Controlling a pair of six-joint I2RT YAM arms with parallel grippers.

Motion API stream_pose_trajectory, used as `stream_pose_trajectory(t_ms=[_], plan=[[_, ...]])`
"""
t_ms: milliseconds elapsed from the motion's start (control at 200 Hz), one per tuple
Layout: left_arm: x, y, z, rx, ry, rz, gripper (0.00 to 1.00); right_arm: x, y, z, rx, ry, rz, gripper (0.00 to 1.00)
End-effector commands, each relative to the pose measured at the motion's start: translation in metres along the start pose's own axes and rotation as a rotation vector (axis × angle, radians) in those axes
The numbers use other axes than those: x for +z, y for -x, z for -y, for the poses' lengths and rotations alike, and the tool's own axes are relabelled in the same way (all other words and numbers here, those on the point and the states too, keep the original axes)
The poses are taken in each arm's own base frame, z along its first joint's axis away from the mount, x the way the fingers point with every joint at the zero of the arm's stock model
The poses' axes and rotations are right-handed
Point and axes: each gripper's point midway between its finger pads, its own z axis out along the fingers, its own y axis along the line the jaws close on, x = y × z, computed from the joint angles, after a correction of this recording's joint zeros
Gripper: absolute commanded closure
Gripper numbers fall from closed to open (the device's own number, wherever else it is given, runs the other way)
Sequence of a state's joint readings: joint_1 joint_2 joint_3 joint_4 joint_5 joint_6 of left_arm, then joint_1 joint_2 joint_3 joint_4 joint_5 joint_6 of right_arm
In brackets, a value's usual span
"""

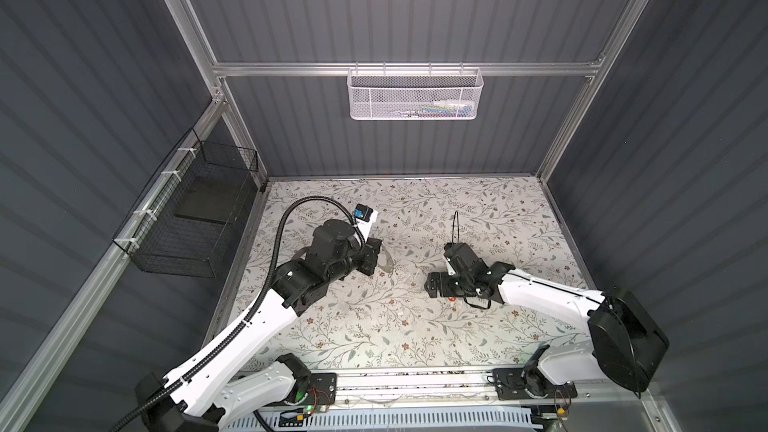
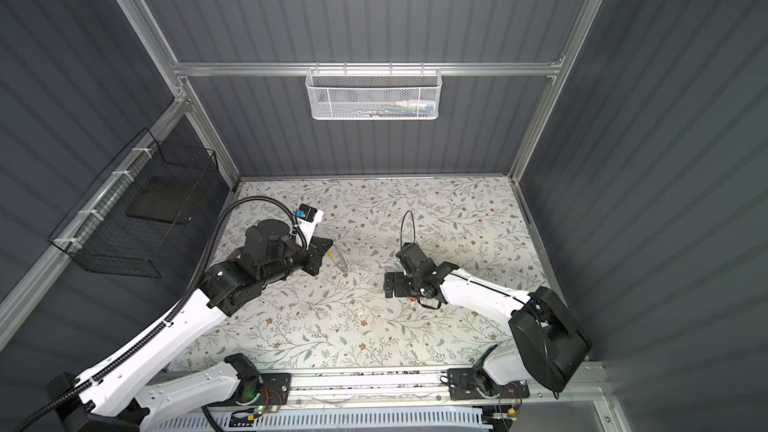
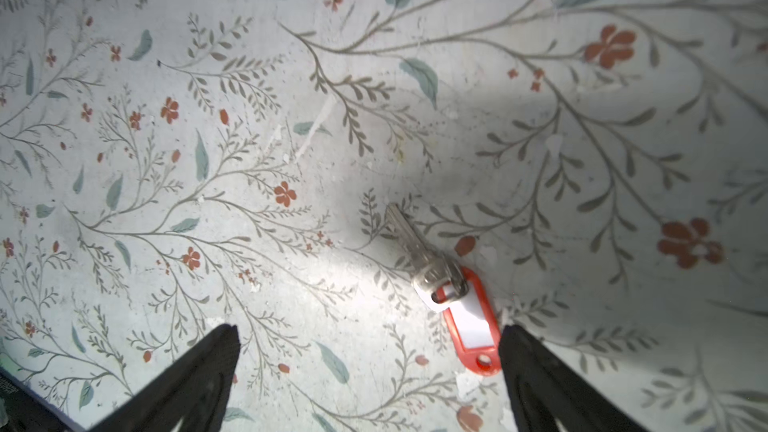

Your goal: Put the keys on the keyring

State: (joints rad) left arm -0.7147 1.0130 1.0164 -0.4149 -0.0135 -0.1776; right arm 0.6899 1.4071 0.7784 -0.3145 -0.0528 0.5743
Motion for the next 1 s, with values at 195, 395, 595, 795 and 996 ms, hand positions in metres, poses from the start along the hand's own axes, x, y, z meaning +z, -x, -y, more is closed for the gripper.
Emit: stream_pose_trajectory(t_ms=[195,395,595,795,996], plan=[[-0.014,0.012,0.009,-0.006,-0.044,0.068,1.0,-0.002,-0.001,0.015,-0.178,-0.09,-0.2,0.42],[-0.009,0.009,0.013,-0.004,-0.065,0.043,1.0,0.011,-0.01,0.027,-0.159,-0.073,-0.308,0.59],[-0.009,0.01,0.013,-0.003,-0.065,0.045,1.0,0.019,-0.014,0.029,-0.152,-0.066,-0.343,0.65],[-0.007,0.008,0.013,-0.006,-0.066,0.038,1.0,0.024,-0.011,0.034,-0.138,-0.078,-0.351,0.69],[-0.006,0.007,0.012,-0.005,-0.065,0.036,1.0,0.03,-0.006,0.037,-0.141,-0.087,-0.349,0.71]])
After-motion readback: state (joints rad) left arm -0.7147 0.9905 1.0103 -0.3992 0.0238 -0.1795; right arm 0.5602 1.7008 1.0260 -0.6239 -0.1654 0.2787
